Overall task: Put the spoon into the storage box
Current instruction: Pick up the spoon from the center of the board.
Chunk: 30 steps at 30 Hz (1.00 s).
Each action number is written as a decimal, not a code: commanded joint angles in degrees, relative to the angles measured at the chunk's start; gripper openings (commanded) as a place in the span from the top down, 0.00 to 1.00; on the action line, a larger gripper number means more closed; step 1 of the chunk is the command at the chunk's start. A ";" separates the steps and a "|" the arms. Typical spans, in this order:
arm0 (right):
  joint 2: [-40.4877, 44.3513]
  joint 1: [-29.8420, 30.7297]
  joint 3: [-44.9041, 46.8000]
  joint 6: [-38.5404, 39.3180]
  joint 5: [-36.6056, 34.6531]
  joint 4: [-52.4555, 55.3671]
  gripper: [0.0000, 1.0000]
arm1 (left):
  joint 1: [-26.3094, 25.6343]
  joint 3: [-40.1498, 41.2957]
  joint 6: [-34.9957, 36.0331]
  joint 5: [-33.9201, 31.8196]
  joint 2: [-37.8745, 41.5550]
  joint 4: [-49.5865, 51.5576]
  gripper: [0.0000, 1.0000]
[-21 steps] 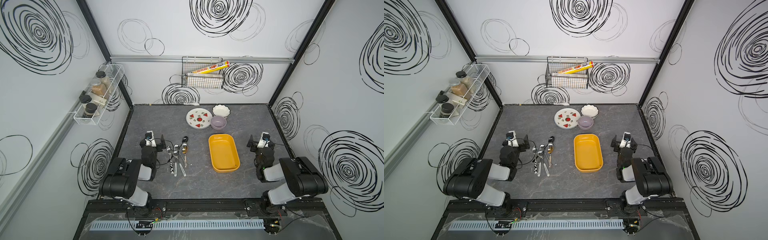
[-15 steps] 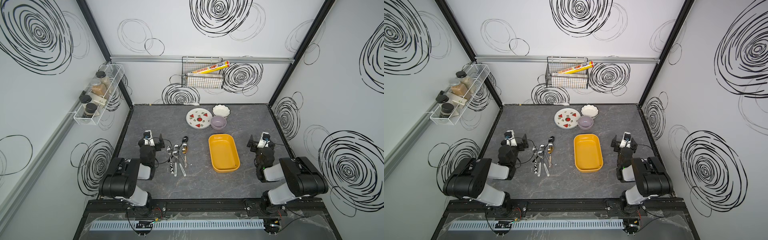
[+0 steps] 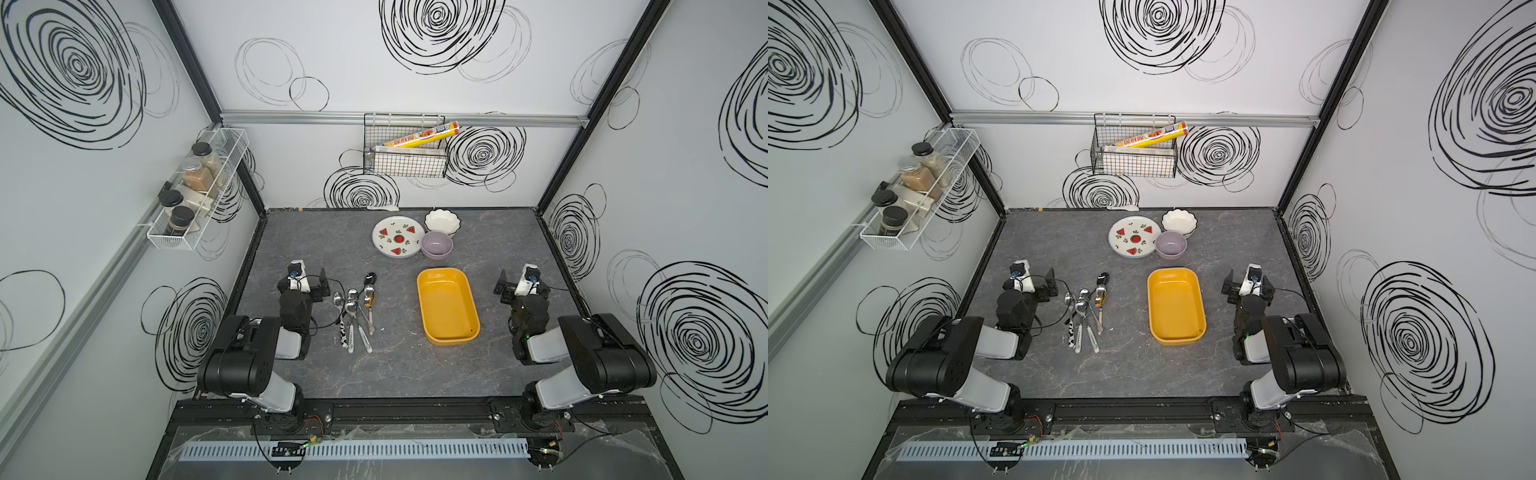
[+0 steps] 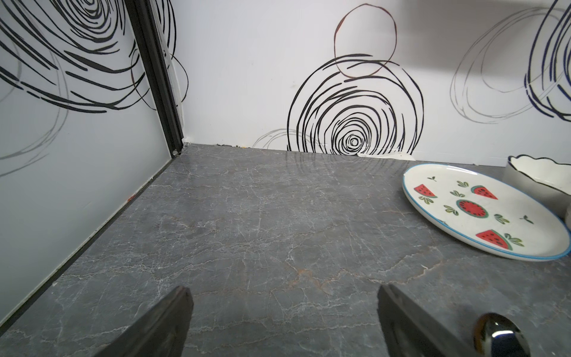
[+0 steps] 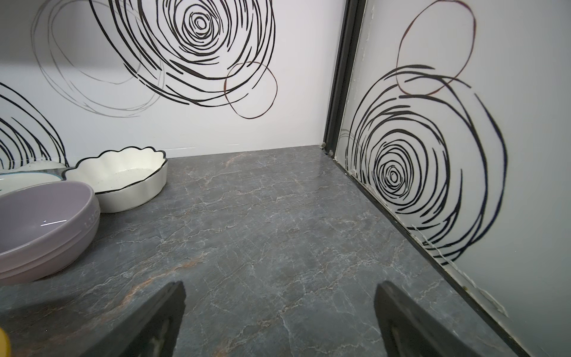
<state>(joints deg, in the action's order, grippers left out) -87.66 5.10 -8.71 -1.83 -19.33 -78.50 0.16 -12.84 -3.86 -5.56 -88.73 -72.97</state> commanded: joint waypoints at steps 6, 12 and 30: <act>-0.32 -0.17 -0.13 0.58 -0.27 -1.93 0.00 | 0.11 -1.03 0.00 0.78 -0.38 -1.39 0.01; -0.42 -0.23 -0.60 0.44 0.11 -1.11 0.00 | -2.53 1.86 -0.59 -9.85 1.81 -6.54 0.01; 43.99 2.72 -4.33 -21.81 7.43 41.27 0.02 | -17.58 -4.66 -28.94 -9.06 36.96 39.66 0.13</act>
<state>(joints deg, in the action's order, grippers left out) -48.12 7.77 -11.31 -16.36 -23.49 -52.97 -13.69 -10.83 -28.62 -20.99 -52.90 -48.25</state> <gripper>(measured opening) 0.981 0.878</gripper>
